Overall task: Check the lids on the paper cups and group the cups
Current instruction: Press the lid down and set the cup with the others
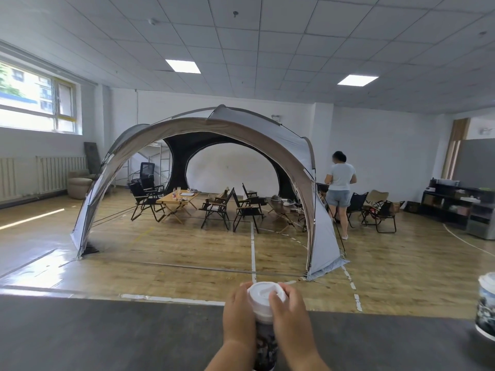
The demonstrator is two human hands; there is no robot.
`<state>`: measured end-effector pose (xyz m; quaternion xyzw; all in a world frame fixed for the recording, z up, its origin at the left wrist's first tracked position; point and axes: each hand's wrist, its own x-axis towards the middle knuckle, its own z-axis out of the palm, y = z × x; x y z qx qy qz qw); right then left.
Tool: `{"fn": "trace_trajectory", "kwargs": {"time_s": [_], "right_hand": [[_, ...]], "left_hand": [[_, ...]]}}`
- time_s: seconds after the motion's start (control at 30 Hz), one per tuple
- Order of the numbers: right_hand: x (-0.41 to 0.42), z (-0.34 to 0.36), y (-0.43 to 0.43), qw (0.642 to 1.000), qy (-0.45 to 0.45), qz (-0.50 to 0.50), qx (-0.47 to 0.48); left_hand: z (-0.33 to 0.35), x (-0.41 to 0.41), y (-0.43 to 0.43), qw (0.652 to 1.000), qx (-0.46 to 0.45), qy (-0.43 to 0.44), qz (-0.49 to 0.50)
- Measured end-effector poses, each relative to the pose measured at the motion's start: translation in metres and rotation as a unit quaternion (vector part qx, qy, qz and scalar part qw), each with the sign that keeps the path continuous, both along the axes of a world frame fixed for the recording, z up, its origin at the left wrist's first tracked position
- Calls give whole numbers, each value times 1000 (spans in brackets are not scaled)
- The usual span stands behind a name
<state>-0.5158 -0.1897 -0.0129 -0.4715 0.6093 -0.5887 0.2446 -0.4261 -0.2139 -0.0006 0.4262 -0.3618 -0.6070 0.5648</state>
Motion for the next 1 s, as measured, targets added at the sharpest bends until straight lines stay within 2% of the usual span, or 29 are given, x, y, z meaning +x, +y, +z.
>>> {"fn": "trace_trajectory", "kwargs": {"time_s": [0.17,0.3,0.43,0.53,0.6,0.67,0.7,0.77,0.83,0.9,1.0], "right_hand": [[-18,2,-1,997,-3,77,24],[-30,6,-11,991,-11,131,34],[-43,4,-17,987,26,154,37],[-36,-3,-12,993,26,112,25],[-24,-13,-2,997,43,58,-36],[-8,-22,10,989,105,17,-105],[-3,-25,13,983,143,8,-119],[-2,-26,12,982,155,14,-111],[-11,-12,9,984,137,28,-112],[-24,24,12,984,121,44,-124],[-44,101,23,977,92,90,-172]], "left_hand": [[13,12,-9,990,50,-16,-131],[18,12,-16,988,45,-42,-140],[17,5,-9,985,77,-18,-153],[14,3,-8,987,71,-26,-139],[13,2,-7,990,56,-47,-124],[12,3,-4,990,38,-63,-118],[13,3,-3,989,33,-81,-117],[14,2,-2,988,34,-105,-106],[24,3,4,989,58,-47,-129],[42,4,5,984,9,9,-179],[84,8,12,966,-143,-8,-216]]}}
